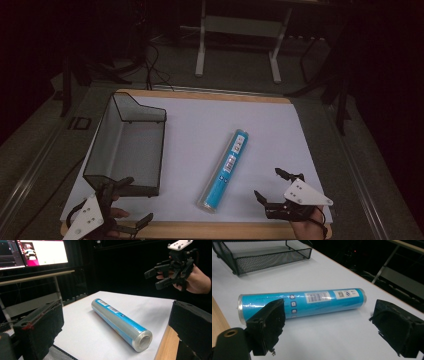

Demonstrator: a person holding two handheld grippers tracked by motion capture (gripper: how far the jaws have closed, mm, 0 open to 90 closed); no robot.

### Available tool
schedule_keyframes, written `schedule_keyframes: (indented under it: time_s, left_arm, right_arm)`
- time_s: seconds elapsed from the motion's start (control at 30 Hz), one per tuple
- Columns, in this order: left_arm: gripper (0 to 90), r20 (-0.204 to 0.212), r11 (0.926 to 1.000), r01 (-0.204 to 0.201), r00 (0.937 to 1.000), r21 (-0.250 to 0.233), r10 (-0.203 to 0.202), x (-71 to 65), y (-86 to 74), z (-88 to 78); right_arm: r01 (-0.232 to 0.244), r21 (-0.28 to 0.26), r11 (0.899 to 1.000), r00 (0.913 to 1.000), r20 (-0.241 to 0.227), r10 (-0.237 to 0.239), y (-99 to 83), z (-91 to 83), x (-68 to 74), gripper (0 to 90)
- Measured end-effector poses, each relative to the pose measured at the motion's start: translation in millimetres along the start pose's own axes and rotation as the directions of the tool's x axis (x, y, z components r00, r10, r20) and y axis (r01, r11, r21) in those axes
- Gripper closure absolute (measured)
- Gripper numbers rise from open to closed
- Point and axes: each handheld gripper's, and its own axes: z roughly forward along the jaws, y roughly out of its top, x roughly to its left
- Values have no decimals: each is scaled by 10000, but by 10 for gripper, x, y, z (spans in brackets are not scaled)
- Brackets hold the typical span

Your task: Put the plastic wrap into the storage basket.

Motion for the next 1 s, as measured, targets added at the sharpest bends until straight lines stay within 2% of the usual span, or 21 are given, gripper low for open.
schedule_keyframes:
  time_s: [0.07,0.27,0.37,0.47,0.53,0.6,0.83,0.93,0.97,1.0]
  left_arm:
    - [6,81,10000,9,10000,-19,-9,-4,4,9]
    - [6,178,10000,29,9998,-23,-28,-19,16,8]
    - [6,158,10000,28,9999,-14,-28,-21,15,-1]
    - [6,150,10000,49,9999,-13,-49,-21,14,-1]
    - [6,144,10000,69,9999,-22,-69,-18,10,4]
    - [6,115,10000,69,9999,-39,-69,-14,9,2]
    - [7,59,9999,123,9999,-108,-122,-6,9,-18]
    - [6,95,9998,181,9998,-60,-181,-6,3,-12]
    - [6,95,9998,181,9998,-60,-181,-6,3,-12]
    - [6,134,9999,106,9999,-24,-106,-17,3,-9]
  right_arm:
    - [50,234,9997,10000,-20,-49,30,36,36,112]
    - [-267,983,9948,9994,-211,289,127,156,131,111]
    - [-500,987,9939,9975,-441,546,198,193,143,112]
    - [-515,1009,9936,9982,-263,545,264,215,155,111]
    - [-999,1173,9881,9940,-338,1045,366,267,152,111]
    - [-1174,1263,9850,9907,-536,1250,432,312,154,107]
    - [-991,1447,9845,9932,-471,1069,547,483,222,107]
    - [-1404,1689,9756,9868,-559,1517,559,605,250,101]
    - [-1404,1689,9756,9868,-559,1517,559,605,250,101]
    - [-1556,2001,9673,9847,-465,1680,560,713,285,96]
